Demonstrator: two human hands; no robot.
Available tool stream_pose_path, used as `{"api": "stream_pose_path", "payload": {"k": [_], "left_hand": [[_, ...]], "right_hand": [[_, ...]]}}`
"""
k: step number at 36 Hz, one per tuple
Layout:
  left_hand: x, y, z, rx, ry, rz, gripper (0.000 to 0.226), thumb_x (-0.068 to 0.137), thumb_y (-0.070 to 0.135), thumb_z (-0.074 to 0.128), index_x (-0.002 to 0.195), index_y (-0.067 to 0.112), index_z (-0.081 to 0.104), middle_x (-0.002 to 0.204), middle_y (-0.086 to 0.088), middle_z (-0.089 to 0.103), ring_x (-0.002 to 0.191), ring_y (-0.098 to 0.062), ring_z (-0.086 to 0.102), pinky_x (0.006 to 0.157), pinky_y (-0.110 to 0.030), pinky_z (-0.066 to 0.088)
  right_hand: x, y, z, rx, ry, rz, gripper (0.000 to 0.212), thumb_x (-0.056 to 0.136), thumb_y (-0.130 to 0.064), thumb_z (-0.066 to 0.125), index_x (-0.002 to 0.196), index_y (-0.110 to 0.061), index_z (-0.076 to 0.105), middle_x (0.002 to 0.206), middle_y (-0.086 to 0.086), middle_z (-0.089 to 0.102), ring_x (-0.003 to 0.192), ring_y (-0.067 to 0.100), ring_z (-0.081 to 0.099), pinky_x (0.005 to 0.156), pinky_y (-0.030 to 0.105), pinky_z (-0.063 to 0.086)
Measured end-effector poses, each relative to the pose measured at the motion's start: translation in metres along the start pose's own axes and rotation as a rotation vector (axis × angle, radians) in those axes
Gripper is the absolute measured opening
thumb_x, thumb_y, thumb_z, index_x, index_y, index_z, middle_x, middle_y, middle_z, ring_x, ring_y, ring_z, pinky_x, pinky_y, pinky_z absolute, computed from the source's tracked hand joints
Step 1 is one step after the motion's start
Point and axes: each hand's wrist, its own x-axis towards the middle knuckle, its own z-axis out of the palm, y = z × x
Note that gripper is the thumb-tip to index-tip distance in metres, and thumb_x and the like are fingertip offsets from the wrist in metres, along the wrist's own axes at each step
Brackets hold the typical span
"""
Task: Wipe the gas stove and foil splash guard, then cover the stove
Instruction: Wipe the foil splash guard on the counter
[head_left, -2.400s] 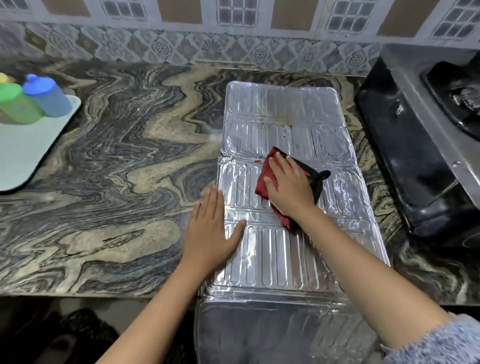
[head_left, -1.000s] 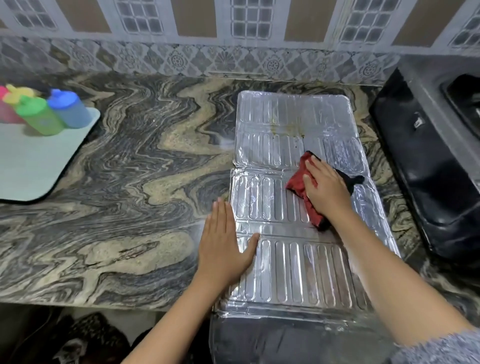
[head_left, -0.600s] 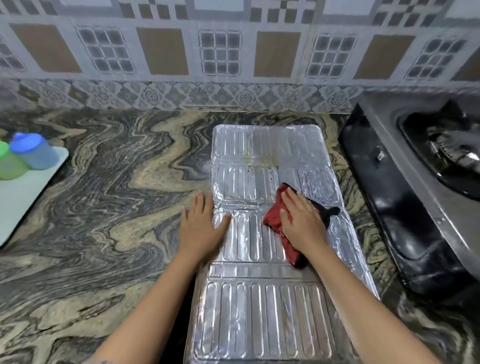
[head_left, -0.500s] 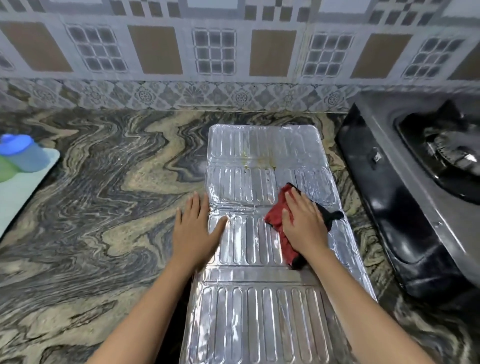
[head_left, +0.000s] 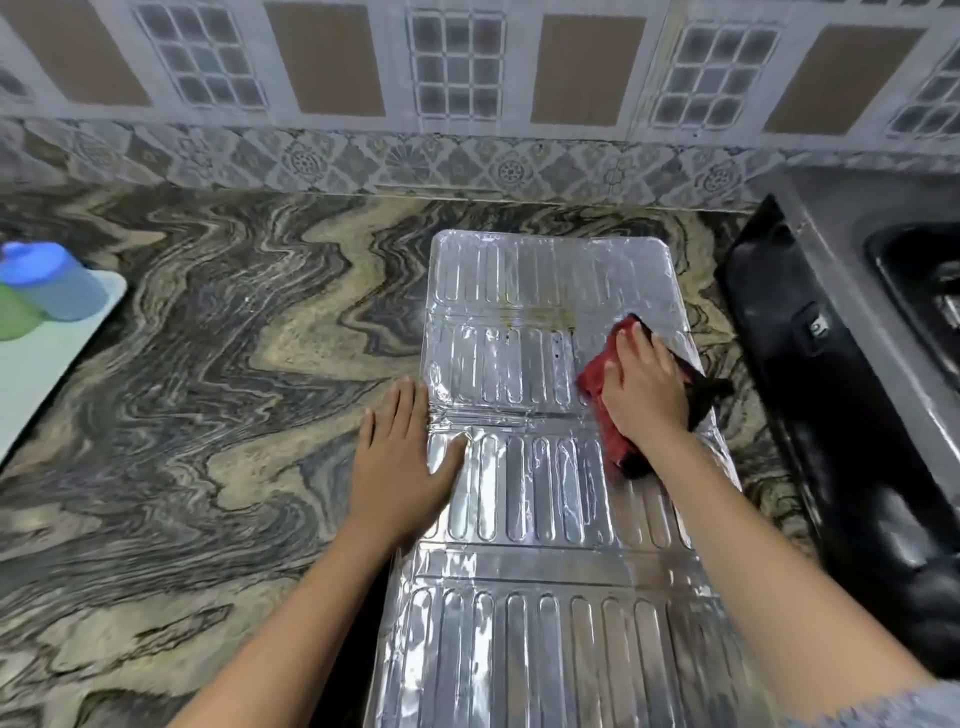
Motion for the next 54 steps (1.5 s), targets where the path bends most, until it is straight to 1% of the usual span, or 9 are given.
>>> {"api": "stream_pose_path", "payload": {"k": [8, 13, 20, 25, 30, 33, 39, 45, 54], "left_hand": [[0.000, 0.000, 0.000, -0.017, -0.004, -0.001, 0.080, 0.085, 0.065, 0.012, 0.149, 0.019, -0.003, 0.158, 0.003, -0.006, 0.146, -0.011, -0.007, 0.119, -0.037, -0.004], [0.001, 0.000, 0.000, -0.009, -0.014, 0.005, 0.079, 0.089, 0.063, 0.019, 0.149, 0.018, -0.006, 0.158, 0.003, -0.008, 0.145, -0.011, -0.009, 0.119, -0.035, -0.006], [0.002, -0.001, 0.000, 0.012, -0.033, 0.005, 0.085, 0.082, 0.067, 0.007, 0.149, 0.017, -0.003, 0.159, 0.001, -0.005, 0.146, -0.012, -0.007, 0.119, -0.037, -0.006], [0.001, -0.001, 0.000, 0.032, -0.024, 0.018, 0.082, 0.085, 0.064, 0.013, 0.149, 0.016, -0.003, 0.159, 0.000, -0.003, 0.146, -0.014, -0.005, 0.117, -0.035, -0.008], [0.001, 0.000, 0.000, 0.029, -0.023, 0.013, 0.082, 0.085, 0.063, 0.014, 0.148, 0.014, -0.006, 0.158, -0.001, -0.004, 0.146, -0.014, -0.005, 0.118, -0.035, -0.008], [0.000, 0.001, -0.001, 0.009, -0.018, -0.003, 0.081, 0.085, 0.063, 0.014, 0.148, 0.015, -0.006, 0.158, 0.000, -0.006, 0.146, -0.014, -0.007, 0.118, -0.036, -0.008], [0.000, 0.004, -0.001, 0.008, -0.006, -0.029, 0.080, 0.086, 0.063, 0.015, 0.147, 0.019, -0.011, 0.156, 0.003, -0.015, 0.145, -0.012, -0.013, 0.118, -0.035, -0.010], [0.000, 0.003, 0.000, -0.008, -0.014, -0.029, 0.079, 0.090, 0.062, 0.020, 0.146, 0.019, -0.015, 0.156, 0.003, -0.017, 0.144, -0.012, -0.016, 0.118, -0.038, -0.009], [0.000, 0.000, -0.001, -0.020, -0.019, -0.001, 0.079, 0.089, 0.064, 0.017, 0.146, 0.021, -0.017, 0.154, 0.004, -0.022, 0.143, -0.011, -0.020, 0.115, -0.033, -0.014]], "right_hand": [[-0.008, -0.044, 0.018, 0.008, -0.056, -0.205, 0.052, 0.099, -0.034, 0.026, 0.148, -0.018, 0.020, 0.158, -0.003, 0.010, 0.146, 0.021, 0.007, 0.119, 0.040, 0.010], [-0.009, -0.068, 0.024, 0.006, -0.070, -0.299, 0.052, 0.099, -0.033, 0.027, 0.148, -0.019, 0.019, 0.158, -0.003, 0.010, 0.146, 0.020, 0.008, 0.118, 0.037, 0.007], [-0.006, -0.098, 0.030, 0.019, -0.122, -0.449, 0.052, 0.099, -0.031, 0.029, 0.148, -0.020, 0.020, 0.158, -0.004, 0.011, 0.146, 0.019, 0.007, 0.118, 0.034, 0.004], [-0.003, -0.119, 0.039, -0.001, -0.133, -0.571, 0.051, 0.098, -0.030, 0.031, 0.147, -0.019, 0.024, 0.157, -0.003, 0.016, 0.145, 0.019, 0.009, 0.119, 0.036, 0.008], [0.005, -0.138, 0.042, -0.004, -0.160, -0.621, 0.051, 0.099, -0.030, 0.028, 0.148, -0.019, 0.020, 0.158, -0.004, 0.013, 0.146, 0.017, 0.007, 0.118, 0.035, 0.007], [0.017, -0.145, 0.041, 0.007, -0.166, -0.571, 0.052, 0.099, -0.031, 0.025, 0.149, -0.018, 0.018, 0.158, -0.004, 0.010, 0.146, 0.017, 0.007, 0.118, 0.033, 0.005], [0.028, -0.130, 0.036, 0.042, -0.116, -0.374, 0.053, 0.099, -0.033, 0.023, 0.149, -0.016, 0.016, 0.159, -0.001, 0.007, 0.146, 0.017, 0.005, 0.118, 0.035, 0.004], [0.029, -0.084, 0.024, 0.035, -0.079, -0.208, 0.054, 0.099, -0.036, 0.021, 0.149, -0.018, 0.013, 0.159, -0.003, 0.003, 0.146, 0.018, 0.003, 0.120, 0.038, 0.007], [0.050, 0.001, -0.002, 0.030, 0.028, 0.069, 0.053, 0.099, -0.031, 0.025, 0.148, -0.015, 0.018, 0.159, 0.000, 0.010, 0.146, 0.021, 0.009, 0.119, 0.037, 0.007]]}}
